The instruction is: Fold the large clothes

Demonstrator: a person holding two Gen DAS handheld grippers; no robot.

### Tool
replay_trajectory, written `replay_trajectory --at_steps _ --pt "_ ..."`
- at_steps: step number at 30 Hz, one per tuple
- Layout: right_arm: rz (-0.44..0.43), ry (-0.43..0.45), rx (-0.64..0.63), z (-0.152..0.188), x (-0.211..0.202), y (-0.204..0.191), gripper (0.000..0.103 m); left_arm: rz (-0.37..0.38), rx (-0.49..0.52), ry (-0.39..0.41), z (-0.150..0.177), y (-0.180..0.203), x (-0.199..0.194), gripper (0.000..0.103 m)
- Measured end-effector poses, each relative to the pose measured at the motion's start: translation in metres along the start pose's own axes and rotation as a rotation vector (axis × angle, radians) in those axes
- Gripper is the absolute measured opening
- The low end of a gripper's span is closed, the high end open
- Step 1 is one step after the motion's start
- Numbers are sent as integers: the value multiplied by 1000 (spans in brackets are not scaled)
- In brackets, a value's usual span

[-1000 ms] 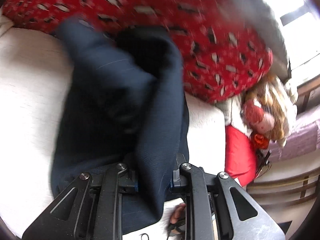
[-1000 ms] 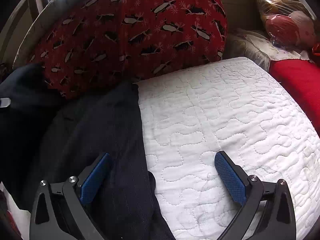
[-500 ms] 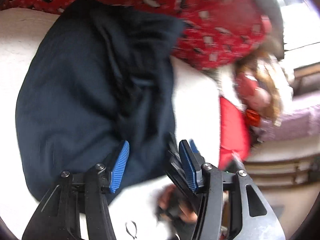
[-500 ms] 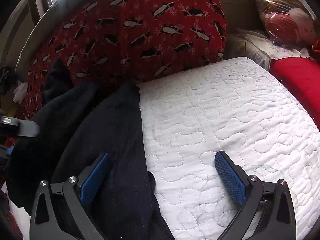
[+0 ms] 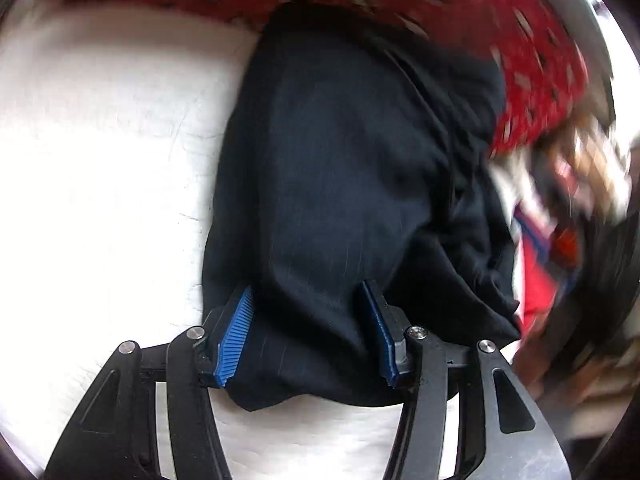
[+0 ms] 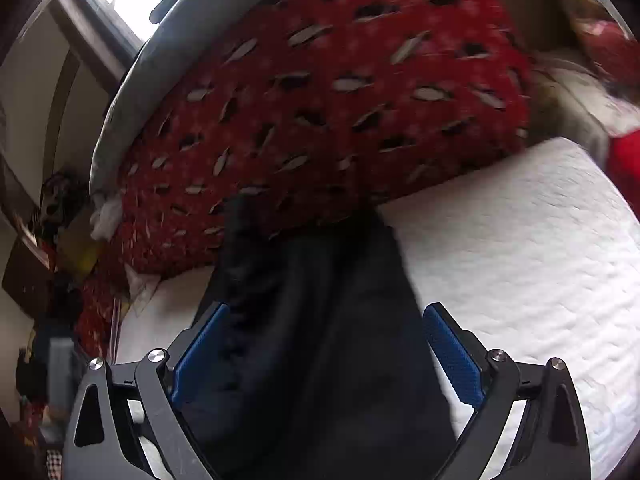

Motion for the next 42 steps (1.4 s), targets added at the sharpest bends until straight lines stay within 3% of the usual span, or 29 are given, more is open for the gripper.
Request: replay_trajectory --at_steps 2,4,6,8,11,13,15,17,19,21,23,27,29,31,32,33,35,38,40,41,42 --pt "13 -56 -36 0 23 -15 98 -27 58 28 9 7 -4 53" --pt "7 -127 -86 3 49 -33 86 -11 75 29 13 7 -8 53" --pt "60 -167 -167 9 61 -48 19 33 54 21 13 -5 -16 53" --pt "71 -107 -253 11 50 -60 8 109 7 17 12 -16 -28 53" --pt "-46 -12 -222 4 13 -49 5 162 -37 62 5 -29 -47 53" --pt "-40 22 -154 -2 3 -25 5 161 -52 80 0 -35 -49 53" --pt "-1 -6 -49 -6 14 12 5 144 -64 65 1 -36 -39 53" --pt "50 -91 59 0 37 49 6 147 -57 -19 3 -26 -11 55" --pt "25 -119 102 7 44 64 14 136 -60 -59 7 -22 2 55" --pt "-11 -90 141 8 29 66 26 112 -52 -44 11 -21 3 55" --pt "-75 -53 176 8 5 65 31 122 -67 -41 8 -22 -1 55" --pt "-244 -71 168 23 -26 54 63 97 -48 -26 6 -22 -9 55" --pt "-272 -141 115 34 -28 40 63 83 -50 -17 8 -19 -12 55" --pt "-226 -197 29 50 -28 24 62 90 -55 -7 10 -20 -16 55" --pt "-174 -194 -34 56 -31 16 47 94 -55 -3 10 -18 -15 55" --pt "-129 -176 -96 61 -33 10 13 89 -50 0 11 -16 -14 55" --pt "-100 -121 -86 72 -35 22 11 70 -39 -9 19 -24 -14 60" --pt "-75 -193 75 93 -8 65 10 84 -59 -47 19 -26 -5 65" --pt "-89 -218 117 100 -3 75 11 102 -72 -45 21 -26 -10 64" --pt "-87 -209 115 97 -9 72 13 98 -57 -20 20 -24 -17 64" --pt "-90 -201 118 92 -13 70 24 98 -35 13 20 -21 -27 64"
Point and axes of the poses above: each gripper's, at about its wrist camera, not at the fingertips, and x roughly the way its jaws point, y to its right, z to its underside, the point moved 2 cm from there along x, roughly the way its jaws point, and after that the axes turned 5 degrees about -y, right-handed, at the moved point
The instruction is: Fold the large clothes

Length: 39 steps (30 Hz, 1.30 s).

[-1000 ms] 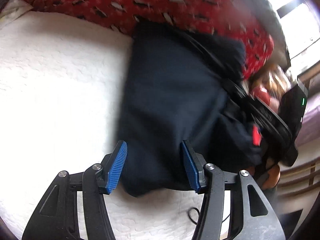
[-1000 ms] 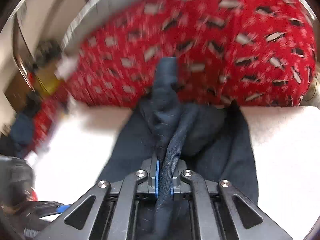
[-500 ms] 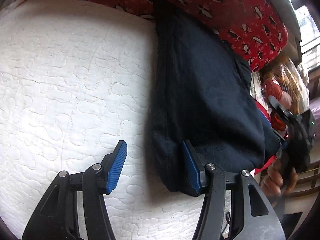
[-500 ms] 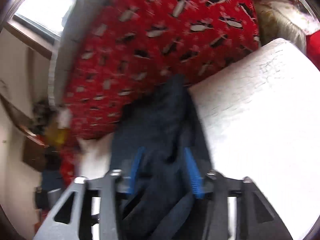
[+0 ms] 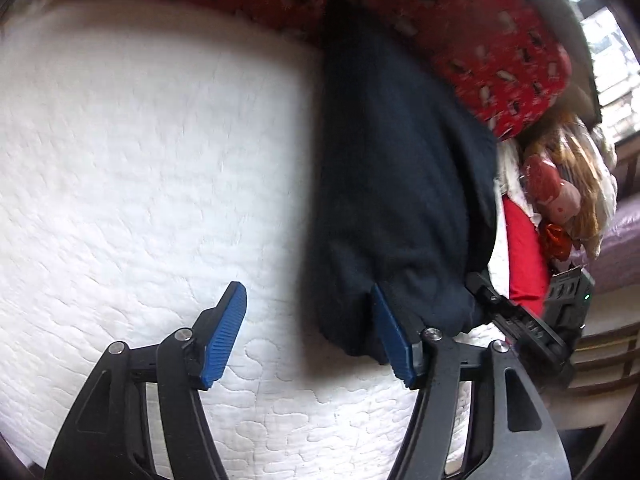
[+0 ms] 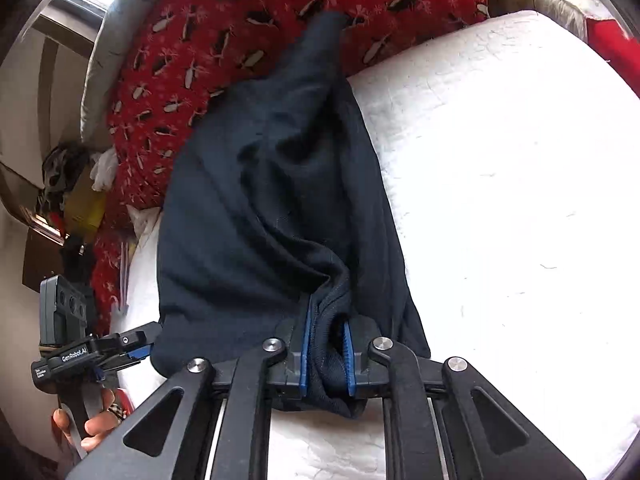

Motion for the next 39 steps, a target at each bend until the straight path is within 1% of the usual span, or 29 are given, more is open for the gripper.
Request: replay_trajectory --at_steps 2,3,4,5,7,8,9,10,11,12,13,14,16,17,19,20,22,26,30,32,34,35,36,37,38,39 --pt "-27 80 10 -12 -23 -12 30 16 30 46 -6 10 -13 64" --pt "-45 147 -8 -19 -37 -21 31 21 39 58 -11 15 -17 64" --pt "-56 186 -35 -23 -45 -28 33 21 44 72 -16 19 -18 64" --pt "-60 210 -56 -27 -49 -36 38 11 43 88 -22 23 -17 64" --pt "-45 269 -104 -31 -49 -52 39 1 39 83 -29 25 -6 64" --pt "-21 288 -125 -33 -43 -56 37 -12 33 73 -31 26 2 64" --pt "23 293 -148 -34 -31 -57 33 -36 29 59 -32 25 13 64" --pt "79 273 -163 -32 -17 -52 33 -58 32 45 -31 24 22 64" --pt "145 233 -165 -31 -2 -43 33 -81 33 29 -30 21 33 64" --pt "212 169 -162 -28 16 -30 33 -89 30 16 -28 19 41 65" --pt "238 126 -160 -25 35 -19 33 -81 23 6 -28 19 45 66" --pt "235 155 -165 -23 33 -17 33 -69 7 5 -28 17 45 66" --pt "230 157 -166 -27 26 -22 34 -73 15 27 -27 17 38 66" --pt "220 161 -155 -30 18 -26 35 -87 26 47 -28 18 32 65" --pt "200 208 -143 -38 2 -34 37 -109 38 76 -28 21 24 65" --pt "196 244 -147 -45 -6 -40 40 -116 44 87 -28 23 21 65" --pt "183 277 -166 -56 -16 -47 40 -133 46 103 -30 24 19 65" --pt "206 303 -188 -86 -3 -67 40 -156 47 105 -38 26 22 65" --pt "198 282 -149 -107 10 -64 40 -171 47 130 -53 27 21 65" --pt "212 269 -112 -113 22 -52 40 -179 47 136 -63 29 24 65" --pt "268 251 -87 -115 36 -39 40 -186 52 139 -74 31 29 65" --pt "335 226 -67 -116 48 -27 40 -191 57 138 -79 32 34 66" --pt "390 191 -48 -116 60 -17 43 -194 57 136 -82 32 38 67" --pt "418 130 -15 -115 78 -1 48 -190 55 128 -86 33 42 69" --pt "386 159 -4 -114 77 5 50 -182 45 115 -89 33 47 69" --pt "376 167 4 -115 75 4 50 -177 37 109 -90 33 50 69"
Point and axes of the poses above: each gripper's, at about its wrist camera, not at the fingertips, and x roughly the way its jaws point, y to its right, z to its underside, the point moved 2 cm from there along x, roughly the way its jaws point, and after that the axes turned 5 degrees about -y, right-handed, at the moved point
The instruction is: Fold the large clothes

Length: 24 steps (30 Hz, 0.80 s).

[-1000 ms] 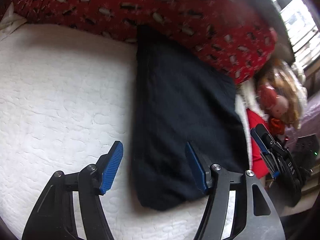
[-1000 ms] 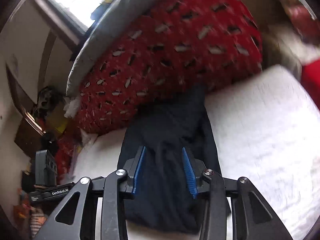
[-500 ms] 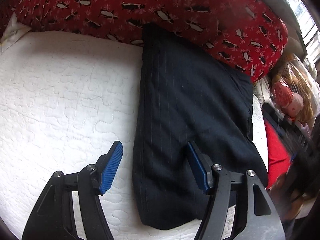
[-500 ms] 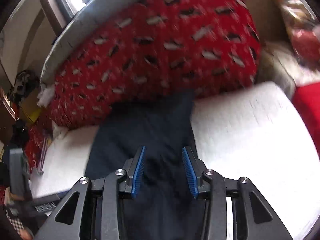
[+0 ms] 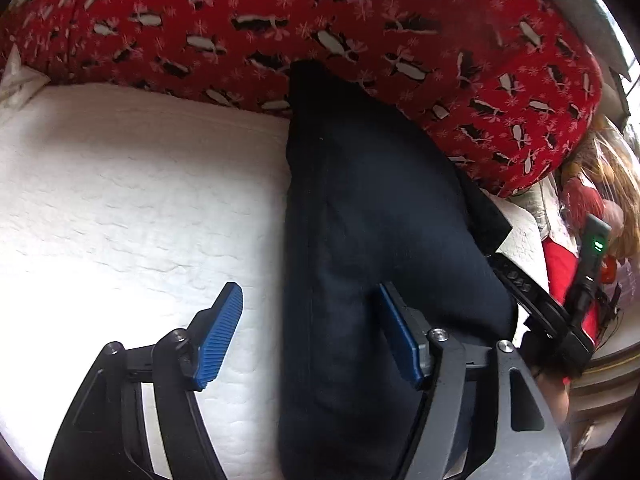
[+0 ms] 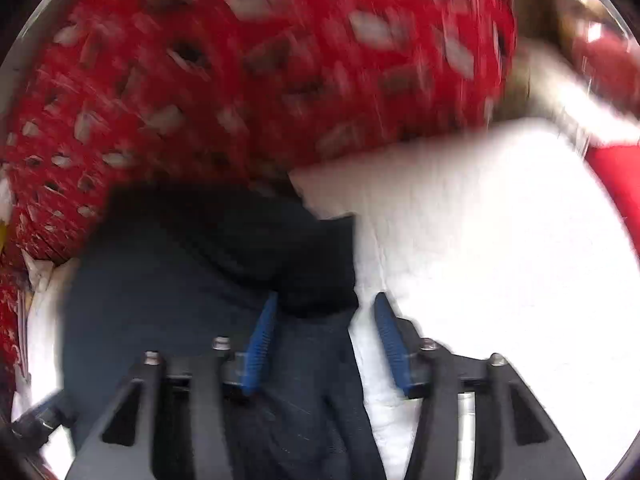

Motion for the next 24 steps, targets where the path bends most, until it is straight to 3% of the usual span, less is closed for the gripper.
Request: replay_trajectory --at_steps 4,6,9,10,13,14,16,21,24 --pt "46 19 -53 -3 -17 -12 50 43 -19 -6 -4 -1 -5 68" --pt "-40 90 -24 0 -41 -9 52 44 -31 15 -5 -5 -10 68" --pt "-143 159 20 9 -62 -2 56 46 -49 -16 -6 -9 0 69" --pt "-164 151 23 14 -60 0 56 54 -58 -28 -5 -10 5 69" --pt "-82 -12 -26 27 -22 1 59 54 -68 -60 -4 -10 16 75" --pt "-85 -18 -29 29 -19 2 59 63 -72 -75 -3 -10 15 75" --pt "-91 16 -1 27 -34 8 60 101 -83 -98 -1 -15 5 74" --pt "-241 105 -20 54 -92 17 63 167 -73 -94 30 -22 -24 74" --pt "-87 28 -104 79 -79 23 63 144 -27 -140 58 -18 -13 77"
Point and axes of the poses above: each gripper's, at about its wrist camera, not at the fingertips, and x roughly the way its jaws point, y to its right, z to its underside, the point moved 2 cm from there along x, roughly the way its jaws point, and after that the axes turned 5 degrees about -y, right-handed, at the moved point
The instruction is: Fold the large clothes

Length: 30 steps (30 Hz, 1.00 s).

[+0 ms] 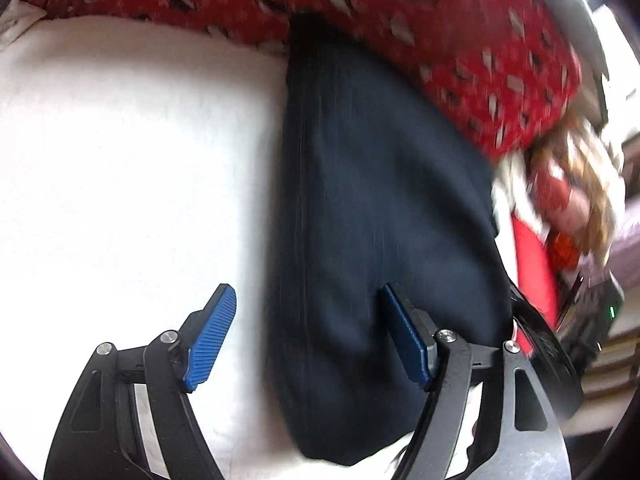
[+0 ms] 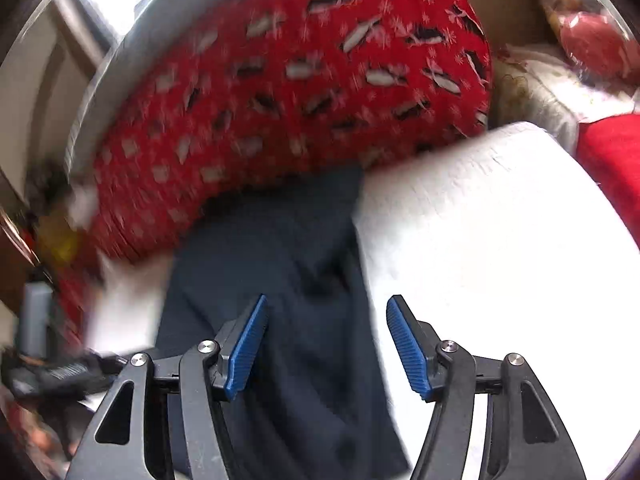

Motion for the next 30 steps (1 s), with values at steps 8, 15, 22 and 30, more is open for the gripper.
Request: replay_trajectory --at_steps 8,15,22,30 --pt "-69 79 128 -15 -30 23 68 35 55 56 2 -1 -34 78" --pt "-244 -75 163 -42 28 13 78 196 -69 -40 -53 -10 3 78" --pt "-362 -155 121 -47 69 -7 68 260 -137 -86 -62 1 34 67" --pt "-271 -38 0 -44 30 -39 19 123 -27 21 -50 28 2 20"
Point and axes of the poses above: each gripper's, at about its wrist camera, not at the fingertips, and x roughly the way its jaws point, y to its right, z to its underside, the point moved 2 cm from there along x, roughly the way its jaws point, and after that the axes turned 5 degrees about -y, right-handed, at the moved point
